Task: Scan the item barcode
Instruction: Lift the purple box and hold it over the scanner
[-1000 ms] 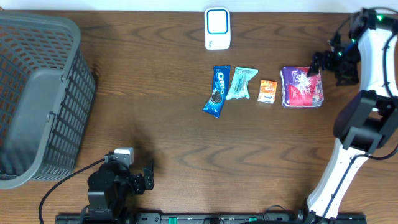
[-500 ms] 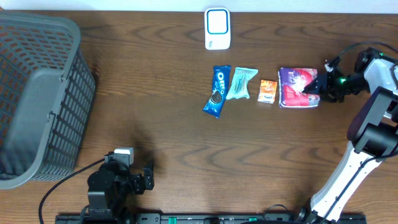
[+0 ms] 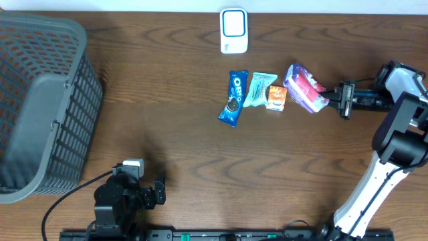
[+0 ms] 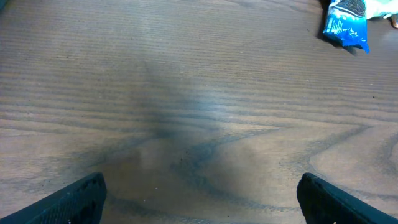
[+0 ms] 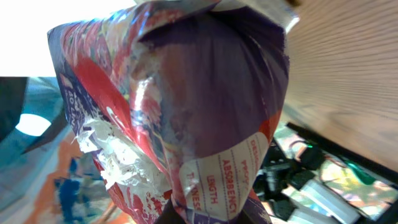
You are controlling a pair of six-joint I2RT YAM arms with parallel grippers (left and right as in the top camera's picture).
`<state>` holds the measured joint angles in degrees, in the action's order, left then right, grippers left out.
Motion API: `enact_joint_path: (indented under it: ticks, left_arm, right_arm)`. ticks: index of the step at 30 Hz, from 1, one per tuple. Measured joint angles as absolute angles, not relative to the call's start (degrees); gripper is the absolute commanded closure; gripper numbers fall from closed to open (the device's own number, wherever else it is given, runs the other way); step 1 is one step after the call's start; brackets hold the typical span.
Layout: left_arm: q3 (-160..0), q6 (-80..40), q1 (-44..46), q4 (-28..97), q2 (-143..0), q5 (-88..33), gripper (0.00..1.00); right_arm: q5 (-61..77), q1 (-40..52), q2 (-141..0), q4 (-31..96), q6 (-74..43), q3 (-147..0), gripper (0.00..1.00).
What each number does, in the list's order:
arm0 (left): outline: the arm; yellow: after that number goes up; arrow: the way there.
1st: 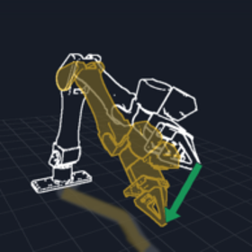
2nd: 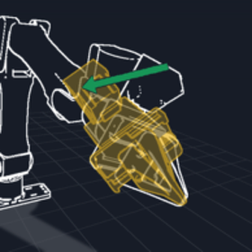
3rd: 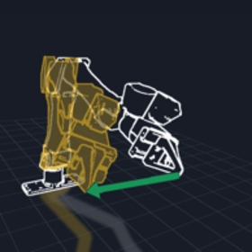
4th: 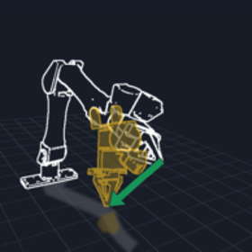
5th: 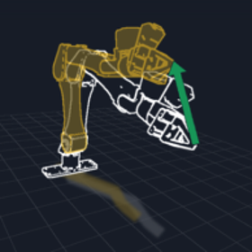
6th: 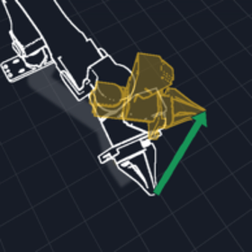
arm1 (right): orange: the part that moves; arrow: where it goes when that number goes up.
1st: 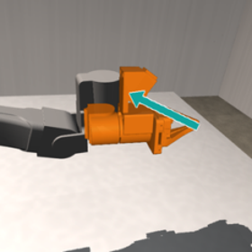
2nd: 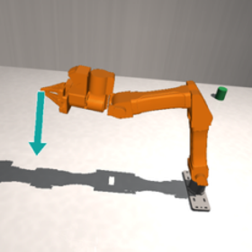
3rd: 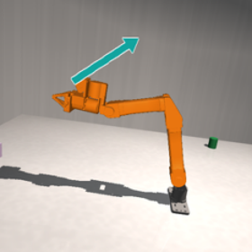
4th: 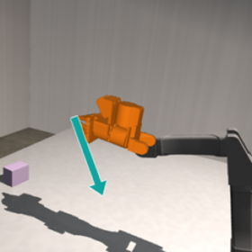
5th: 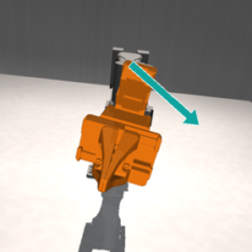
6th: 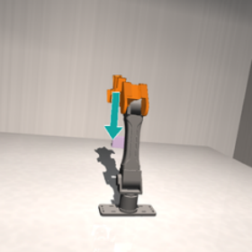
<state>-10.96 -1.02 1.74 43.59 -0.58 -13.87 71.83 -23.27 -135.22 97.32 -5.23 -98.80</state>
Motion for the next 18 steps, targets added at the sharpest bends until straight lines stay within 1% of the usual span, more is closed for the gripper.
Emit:
enact_joint_path:
  ticks: [8,13,18]
  left_arm:
    - [-10.96,-1.02,1.74,43.59,-0.58,-13.87,0.02]
    - [-10.96,-1.02,1.74,43.59,-0.58,-13.87,0.02]
    - [-10.96,-1.02,1.74,43.59,-0.58,-13.87,0.02]
  right_arm:
    - [75.50,-16.53,-135.22,97.38,-8.78,-98.80,0.99]
    - [77.91,-9.50,-135.22,97.36,-8.99,-98.80,0.99]
    - [83.66,-1.02,-135.13,97.43,-8.99,-98.80,0.99]
